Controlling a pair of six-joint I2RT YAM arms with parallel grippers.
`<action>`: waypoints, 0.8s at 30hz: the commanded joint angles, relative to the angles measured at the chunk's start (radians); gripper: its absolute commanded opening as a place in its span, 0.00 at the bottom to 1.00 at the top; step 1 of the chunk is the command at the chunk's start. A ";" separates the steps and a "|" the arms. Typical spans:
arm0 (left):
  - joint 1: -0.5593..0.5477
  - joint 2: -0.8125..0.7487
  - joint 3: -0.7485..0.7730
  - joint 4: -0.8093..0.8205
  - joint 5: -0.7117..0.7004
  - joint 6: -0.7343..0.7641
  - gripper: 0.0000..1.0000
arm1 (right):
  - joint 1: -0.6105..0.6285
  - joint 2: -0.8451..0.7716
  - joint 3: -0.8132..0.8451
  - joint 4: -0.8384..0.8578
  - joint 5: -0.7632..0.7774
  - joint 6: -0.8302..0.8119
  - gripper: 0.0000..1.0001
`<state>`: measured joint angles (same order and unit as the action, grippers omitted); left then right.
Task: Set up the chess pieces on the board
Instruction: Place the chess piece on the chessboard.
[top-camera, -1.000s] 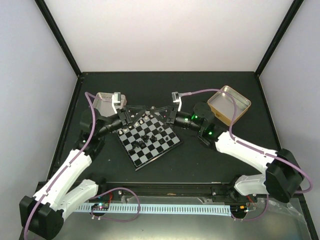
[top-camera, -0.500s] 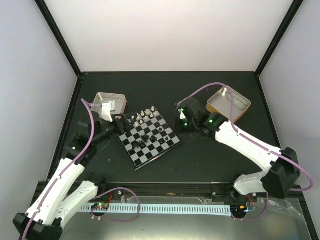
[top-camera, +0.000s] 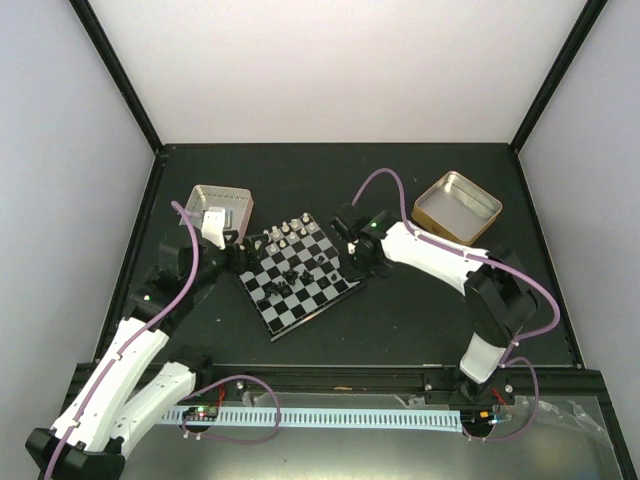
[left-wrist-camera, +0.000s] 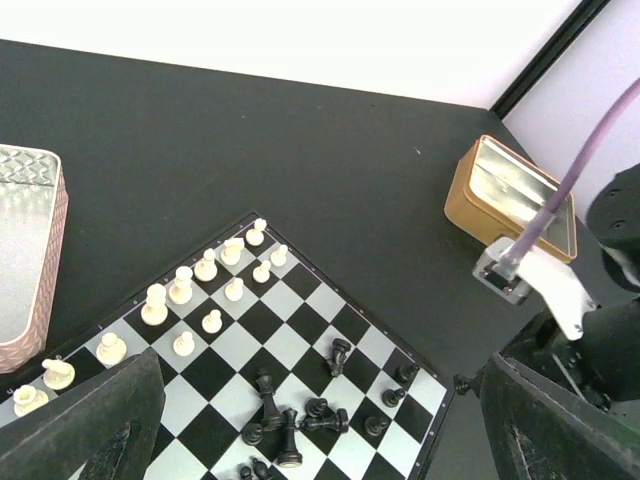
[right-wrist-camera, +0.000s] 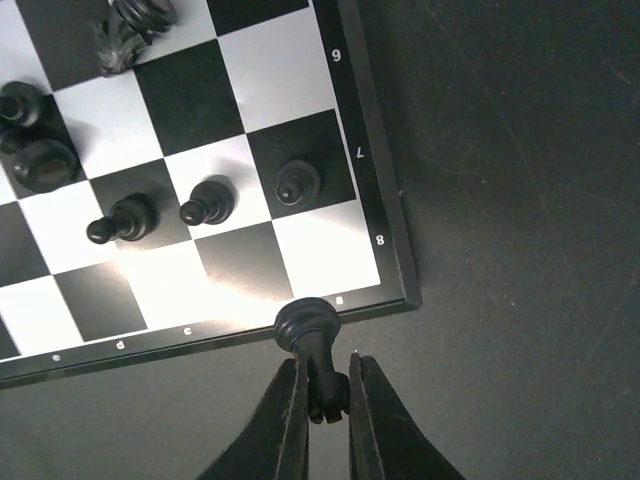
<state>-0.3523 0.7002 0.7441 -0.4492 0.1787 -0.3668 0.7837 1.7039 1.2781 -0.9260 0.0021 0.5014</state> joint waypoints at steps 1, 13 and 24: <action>0.009 0.004 0.035 -0.004 -0.006 0.029 0.88 | -0.003 0.048 0.041 -0.044 0.014 -0.063 0.01; 0.009 0.004 0.018 0.013 -0.002 0.024 0.89 | -0.003 0.188 0.119 -0.060 0.016 -0.102 0.01; 0.009 -0.013 0.006 0.021 -0.008 0.018 0.90 | -0.004 0.231 0.145 -0.093 0.043 -0.096 0.02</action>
<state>-0.3523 0.7048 0.7437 -0.4477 0.1791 -0.3550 0.7837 1.9160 1.4044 -0.9890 0.0185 0.4088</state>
